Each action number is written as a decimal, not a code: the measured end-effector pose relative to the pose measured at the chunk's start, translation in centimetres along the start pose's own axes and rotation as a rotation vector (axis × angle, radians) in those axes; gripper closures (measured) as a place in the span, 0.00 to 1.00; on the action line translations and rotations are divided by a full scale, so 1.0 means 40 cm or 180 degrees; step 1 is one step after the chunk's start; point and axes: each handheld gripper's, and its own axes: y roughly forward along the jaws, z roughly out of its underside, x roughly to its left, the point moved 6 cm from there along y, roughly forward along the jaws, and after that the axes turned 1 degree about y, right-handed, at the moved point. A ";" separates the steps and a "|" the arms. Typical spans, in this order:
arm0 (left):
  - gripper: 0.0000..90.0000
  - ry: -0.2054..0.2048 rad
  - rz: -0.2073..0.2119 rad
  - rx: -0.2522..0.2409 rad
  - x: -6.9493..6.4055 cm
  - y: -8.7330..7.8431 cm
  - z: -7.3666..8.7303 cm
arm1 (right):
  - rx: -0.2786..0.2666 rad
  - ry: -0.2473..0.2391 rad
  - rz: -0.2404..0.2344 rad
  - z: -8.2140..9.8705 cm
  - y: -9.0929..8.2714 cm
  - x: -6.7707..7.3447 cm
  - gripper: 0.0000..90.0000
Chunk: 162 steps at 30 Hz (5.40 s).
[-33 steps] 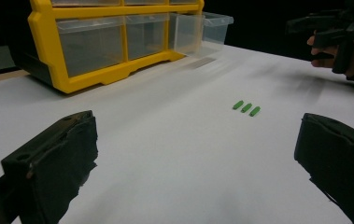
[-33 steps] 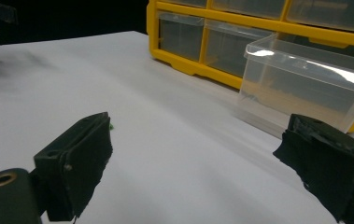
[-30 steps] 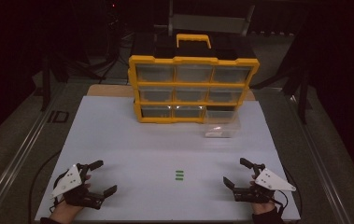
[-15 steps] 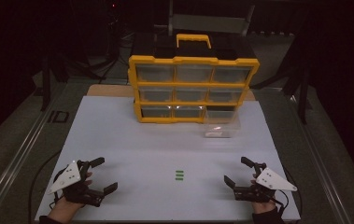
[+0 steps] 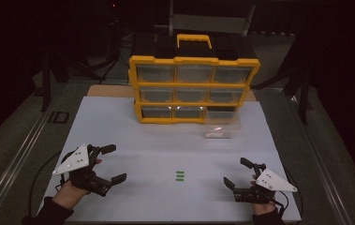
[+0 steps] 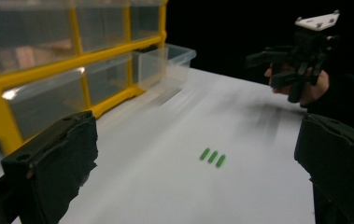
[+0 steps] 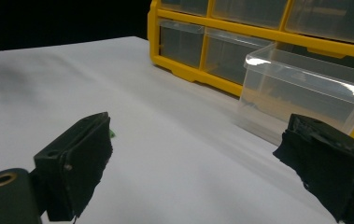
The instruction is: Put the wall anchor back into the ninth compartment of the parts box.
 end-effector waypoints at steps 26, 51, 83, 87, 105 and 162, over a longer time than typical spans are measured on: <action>0.00 0.0340 0.0731 0.0151 -0.019 0.189 -0.151 | -0.0032 0.0011 -0.0033 -0.005 -0.002 0.002 0.09; 0.00 0.0364 0.1067 0.0312 -0.040 0.368 -0.085 | -0.0024 0.0026 -0.0078 -0.003 -0.002 0.005 0.09; 0.44 0.0243 0.1136 0.1288 -0.013 0.473 0.143 | 0.0005 0.0063 -0.0120 0.003 0.000 0.005 0.09; 0.54 0.0275 0.1124 0.1388 -0.011 0.478 0.158 | 0.0023 0.0063 -0.0120 0.004 0.000 0.006 0.09; 0.83 0.0472 0.1092 0.1711 -0.012 0.505 0.192 | 0.0027 0.0065 -0.0115 0.006 -0.001 0.003 0.09; 0.95 0.0655 0.1225 0.1322 0.082 0.589 -0.287 | -0.0053 0.0086 -0.0098 0.002 -0.010 0.000 0.09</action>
